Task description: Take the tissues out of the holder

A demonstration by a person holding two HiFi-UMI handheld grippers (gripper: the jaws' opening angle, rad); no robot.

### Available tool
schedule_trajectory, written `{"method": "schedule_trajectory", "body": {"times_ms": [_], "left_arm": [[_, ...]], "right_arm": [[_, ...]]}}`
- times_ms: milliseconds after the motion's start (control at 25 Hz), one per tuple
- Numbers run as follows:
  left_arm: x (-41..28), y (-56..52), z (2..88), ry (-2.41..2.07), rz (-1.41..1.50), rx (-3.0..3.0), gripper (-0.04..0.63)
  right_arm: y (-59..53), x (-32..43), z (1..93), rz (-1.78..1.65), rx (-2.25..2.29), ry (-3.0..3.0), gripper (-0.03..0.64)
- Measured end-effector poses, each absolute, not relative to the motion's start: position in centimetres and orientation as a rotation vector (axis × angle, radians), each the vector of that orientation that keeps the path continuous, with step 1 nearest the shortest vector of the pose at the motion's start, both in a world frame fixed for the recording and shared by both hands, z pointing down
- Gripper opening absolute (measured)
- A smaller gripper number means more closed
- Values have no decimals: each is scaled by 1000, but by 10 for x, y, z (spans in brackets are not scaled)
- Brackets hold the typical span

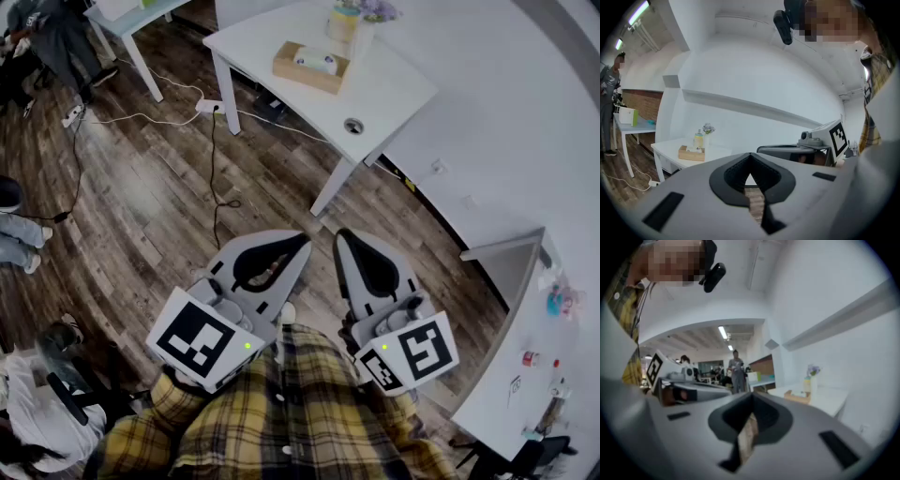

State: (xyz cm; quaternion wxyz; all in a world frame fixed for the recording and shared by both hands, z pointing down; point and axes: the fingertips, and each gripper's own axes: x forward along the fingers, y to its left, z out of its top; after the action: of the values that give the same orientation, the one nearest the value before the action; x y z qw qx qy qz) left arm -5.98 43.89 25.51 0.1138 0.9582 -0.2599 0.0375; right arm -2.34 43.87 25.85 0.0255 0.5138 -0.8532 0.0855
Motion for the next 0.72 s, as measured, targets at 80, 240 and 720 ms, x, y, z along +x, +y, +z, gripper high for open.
{"method": "schedule_trajectory", "body": {"times_ms": [80,240,720], "left_arm": [[-61,437,256,-790,126,2809,11],[-64,435,258,-831,136,2804,11],[-57,433,256,-888,133,2801,11]], "right_arm": [[439,-21,260,273,1595,-2622,11],[439,-19,263,278,1593,-2609,11],[439,-12,261,267,1579,-2643,11]]}}
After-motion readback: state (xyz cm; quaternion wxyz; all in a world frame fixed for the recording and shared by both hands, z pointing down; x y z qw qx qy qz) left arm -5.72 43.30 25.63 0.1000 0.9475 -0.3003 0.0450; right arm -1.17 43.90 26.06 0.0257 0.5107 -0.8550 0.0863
